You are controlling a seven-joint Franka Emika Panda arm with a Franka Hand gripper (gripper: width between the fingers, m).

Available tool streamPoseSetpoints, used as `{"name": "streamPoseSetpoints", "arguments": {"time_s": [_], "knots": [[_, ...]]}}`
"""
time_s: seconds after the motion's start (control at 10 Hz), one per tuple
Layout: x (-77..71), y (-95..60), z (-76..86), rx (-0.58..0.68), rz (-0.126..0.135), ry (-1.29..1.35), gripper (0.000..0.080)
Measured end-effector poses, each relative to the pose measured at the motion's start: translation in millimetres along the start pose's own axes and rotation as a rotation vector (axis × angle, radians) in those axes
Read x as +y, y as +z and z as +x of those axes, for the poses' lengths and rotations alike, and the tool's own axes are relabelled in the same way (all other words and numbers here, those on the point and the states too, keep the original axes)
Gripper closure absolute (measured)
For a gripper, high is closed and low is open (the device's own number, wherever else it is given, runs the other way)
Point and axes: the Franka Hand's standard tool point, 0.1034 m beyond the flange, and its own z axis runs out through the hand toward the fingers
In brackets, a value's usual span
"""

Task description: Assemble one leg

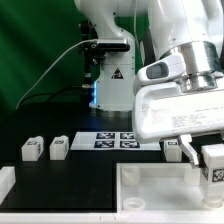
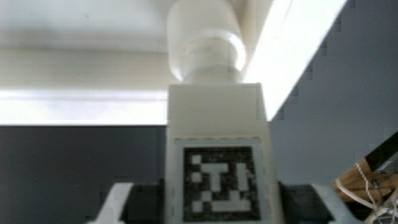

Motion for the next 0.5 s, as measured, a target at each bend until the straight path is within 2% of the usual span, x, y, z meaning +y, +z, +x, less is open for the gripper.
{"name": "streamPoseSetpoints", "arguments": {"time_s": [0.3, 0.4, 0.5], "knots": [[-2.6, 6.0, -3.7, 0.009, 0.001, 0.0, 0.0507], [-3.5, 6.2, -4.0, 0.015, -0.005, 0.014, 0.0507], [-3.9, 5.7, -5.3, 0.036, -0.024, 0.045, 0.0507]]}}
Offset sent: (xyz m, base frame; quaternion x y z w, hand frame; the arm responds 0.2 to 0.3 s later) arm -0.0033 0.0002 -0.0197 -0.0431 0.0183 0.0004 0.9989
